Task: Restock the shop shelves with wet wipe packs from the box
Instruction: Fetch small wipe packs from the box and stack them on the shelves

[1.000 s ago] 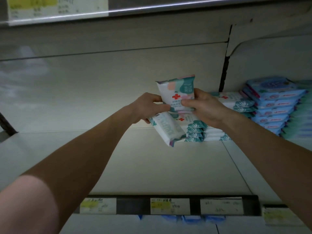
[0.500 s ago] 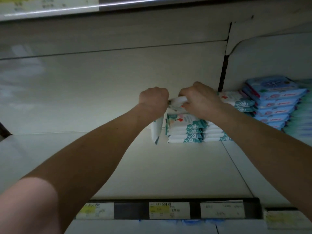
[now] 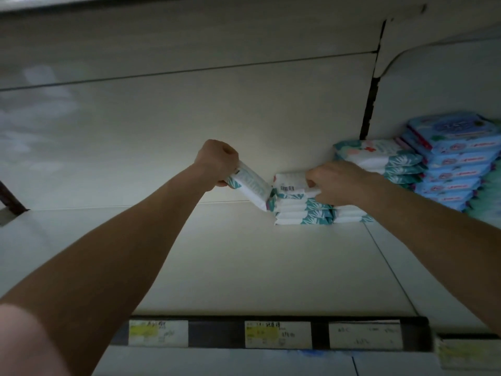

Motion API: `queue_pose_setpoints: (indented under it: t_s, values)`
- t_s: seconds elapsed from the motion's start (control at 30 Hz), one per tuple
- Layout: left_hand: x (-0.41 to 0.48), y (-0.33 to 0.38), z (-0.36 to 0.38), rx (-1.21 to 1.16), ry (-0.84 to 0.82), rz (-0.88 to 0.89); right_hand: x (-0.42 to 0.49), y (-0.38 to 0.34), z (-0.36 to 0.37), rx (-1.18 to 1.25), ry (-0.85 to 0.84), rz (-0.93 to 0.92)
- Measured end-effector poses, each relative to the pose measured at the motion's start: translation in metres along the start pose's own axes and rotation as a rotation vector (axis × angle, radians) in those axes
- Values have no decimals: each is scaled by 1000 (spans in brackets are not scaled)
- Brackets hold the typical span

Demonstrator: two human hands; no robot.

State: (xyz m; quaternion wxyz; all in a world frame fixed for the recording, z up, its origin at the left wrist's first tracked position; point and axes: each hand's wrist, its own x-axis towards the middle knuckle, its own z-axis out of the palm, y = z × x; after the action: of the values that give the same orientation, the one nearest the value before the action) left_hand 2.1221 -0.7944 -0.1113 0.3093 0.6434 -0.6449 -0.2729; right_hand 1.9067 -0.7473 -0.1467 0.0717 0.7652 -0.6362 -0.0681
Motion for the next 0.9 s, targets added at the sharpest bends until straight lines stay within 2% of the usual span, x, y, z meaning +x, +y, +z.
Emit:
queue_pose_setpoints:
  t_s: [0.07, 0.1, 0.23, 0.3, 0.37, 0.5, 0.57, 0.63, 0.73, 0.83, 0.9]
  values:
    - [-1, 0, 0, -32, 6, -33, 0, 1, -4, 15, -33, 6]
    - [0, 1, 0, -44, 16, -45, 0, 0, -6, 49, 7, 11]
    - [1, 8, -5, -37, 138, 25, -9, -15, -26, 470, 336, -26]
    - [-3, 20, -5, 7, 182, 107, -13, -29, -43, 617, 351, -64]
    - [-11, 38, -2, 27, 165, 166, -11, -43, -55, 643, 345, -72]
    - [-29, 70, 11, -167, -55, 209, -5, -44, -61, 594, 420, 51]
    - [-32, 70, 16, -246, -205, 168, -3, -31, -52, 868, 426, 205]
    - [-28, 60, 19, -173, -261, 133, -2, -17, -41, 1283, 390, 373]
    - [-24, 41, 23, -92, -366, -6, -6, -3, -30, 1705, 299, 467]
    - [-23, 34, 34, -305, -495, -145, -11, -1, -27, 1896, 296, 434]
    - [-21, 34, 43, -507, -476, -165, -16, -1, -29, 1866, 296, 415]
